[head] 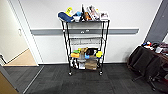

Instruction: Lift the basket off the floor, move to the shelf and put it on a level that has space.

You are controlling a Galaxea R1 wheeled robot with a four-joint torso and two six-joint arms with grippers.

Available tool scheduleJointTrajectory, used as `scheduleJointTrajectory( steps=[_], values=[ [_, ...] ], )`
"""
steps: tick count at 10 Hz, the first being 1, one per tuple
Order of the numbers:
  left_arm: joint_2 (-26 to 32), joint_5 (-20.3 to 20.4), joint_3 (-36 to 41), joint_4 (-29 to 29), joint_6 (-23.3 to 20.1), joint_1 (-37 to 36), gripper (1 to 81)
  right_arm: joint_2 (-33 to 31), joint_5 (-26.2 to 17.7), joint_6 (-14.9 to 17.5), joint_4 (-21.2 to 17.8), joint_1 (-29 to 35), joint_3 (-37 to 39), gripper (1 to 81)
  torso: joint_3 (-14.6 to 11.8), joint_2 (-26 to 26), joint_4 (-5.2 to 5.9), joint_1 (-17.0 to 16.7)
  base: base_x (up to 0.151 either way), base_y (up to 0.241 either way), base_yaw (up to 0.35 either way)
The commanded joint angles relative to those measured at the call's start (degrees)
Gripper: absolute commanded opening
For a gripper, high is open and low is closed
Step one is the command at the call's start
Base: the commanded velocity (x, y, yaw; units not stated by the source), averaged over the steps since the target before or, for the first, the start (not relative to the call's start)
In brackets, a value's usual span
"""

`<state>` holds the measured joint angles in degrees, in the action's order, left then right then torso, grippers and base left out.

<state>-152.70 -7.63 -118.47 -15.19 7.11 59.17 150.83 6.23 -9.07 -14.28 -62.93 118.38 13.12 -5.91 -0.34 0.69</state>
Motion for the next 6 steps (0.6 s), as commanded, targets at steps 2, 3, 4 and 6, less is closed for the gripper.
scheduleJointTrajectory(
  steps=[2,3,4,6],
  values=[
    [0.28,-2.65,0.70,-0.02,-0.60,-5.51,1.0,-0.95,-1.57,-0.60,0.74,5.31,-1.50,1.0,-1.77,0.00,0.00,-0.05,0.000,0.000,0.000],
    [0.28,-2.65,0.69,0.34,-0.60,-5.34,1.0,-0.95,-1.57,-0.42,1.09,5.22,-1.50,1.0,-3.39,0.00,0.00,-0.07,0.000,0.000,0.000],
    [0.28,-2.65,0.78,0.69,-0.60,-5.34,1.0,-0.95,-1.66,-0.33,2.15,5.13,-1.50,1.0,-3.93,-0.05,0.00,-0.11,0.000,0.000,0.000],
    [0.20,-2.48,1.04,2.09,-0.60,-5.34,1.0,-0.95,-2.88,-0.42,4.60,5.31,-0.89,1.0,-4.35,-0.05,0.00,-0.13,0.000,0.000,0.000]
  ],
)
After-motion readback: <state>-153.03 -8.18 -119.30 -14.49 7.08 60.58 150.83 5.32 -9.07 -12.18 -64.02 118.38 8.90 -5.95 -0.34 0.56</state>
